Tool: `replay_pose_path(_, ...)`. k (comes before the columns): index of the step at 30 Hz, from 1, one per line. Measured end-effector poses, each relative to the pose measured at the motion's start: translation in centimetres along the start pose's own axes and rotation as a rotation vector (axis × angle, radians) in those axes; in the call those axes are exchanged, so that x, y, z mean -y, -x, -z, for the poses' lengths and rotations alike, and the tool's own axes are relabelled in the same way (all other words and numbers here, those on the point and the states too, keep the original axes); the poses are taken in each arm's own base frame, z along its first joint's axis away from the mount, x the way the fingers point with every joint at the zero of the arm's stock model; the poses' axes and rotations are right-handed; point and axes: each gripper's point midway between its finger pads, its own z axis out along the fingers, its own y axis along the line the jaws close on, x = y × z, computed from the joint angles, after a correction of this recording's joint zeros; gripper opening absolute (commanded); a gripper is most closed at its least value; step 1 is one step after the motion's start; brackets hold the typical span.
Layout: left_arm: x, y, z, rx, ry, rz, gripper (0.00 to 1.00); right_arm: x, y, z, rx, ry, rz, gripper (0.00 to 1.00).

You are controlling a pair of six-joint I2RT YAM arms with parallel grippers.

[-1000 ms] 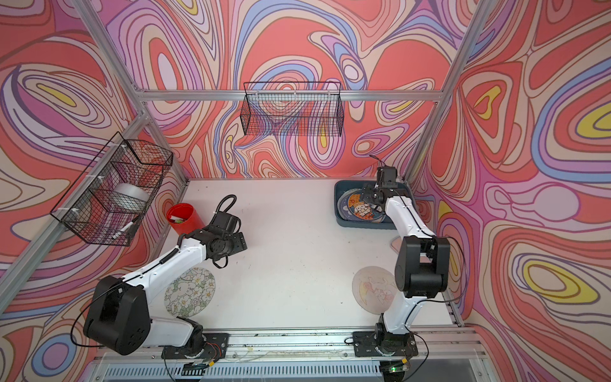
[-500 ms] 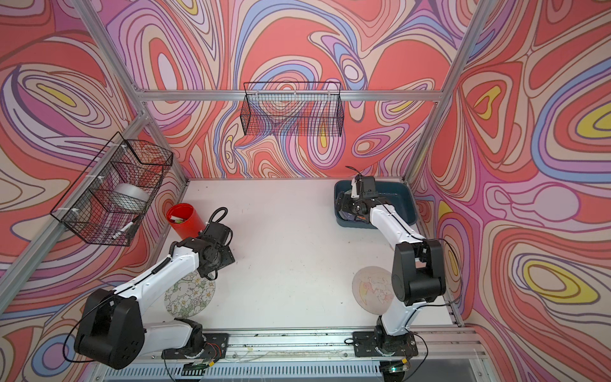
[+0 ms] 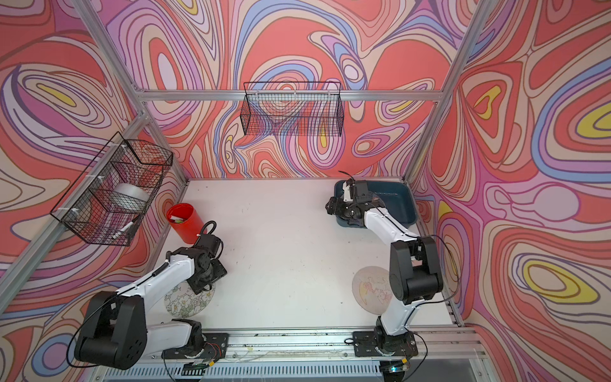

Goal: Put the coasters into the storage box
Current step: Pick up the coaster from the center of the board.

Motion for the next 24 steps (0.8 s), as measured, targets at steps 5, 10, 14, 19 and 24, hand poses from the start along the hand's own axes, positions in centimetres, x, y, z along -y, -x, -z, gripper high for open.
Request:
replay_pose_path(5,0.08,-0.15,-0.64,-0.016,0.003,0.013,0.67,-0.19,0.01,-0.05,0.001,0.012,-0.002,0.84)
replay_pose_path(10,0.27,-0.07,-0.87,-0.015,-0.002,0.018,0.58,-0.34,0.18,-0.05,0.008,0.02,-0.002,0.84)
replay_pose_path(14,0.5,0.02,-0.96,-0.011,-0.012,0.021,0.49,-0.35,0.09,-0.09,0.006,0.022,-0.003,0.84)
replay_pose_path(19,0.54,0.12,-1.0,-0.01,-0.015,0.025,0.51,-0.35,0.05,-0.1,0.005,0.023,-0.004,0.84)
replay_pose_path(24,0.44,0.16,-0.96,-0.007,-0.012,0.025,0.52,-0.35,0.05,-0.1,0.005,0.023,-0.004,0.84)
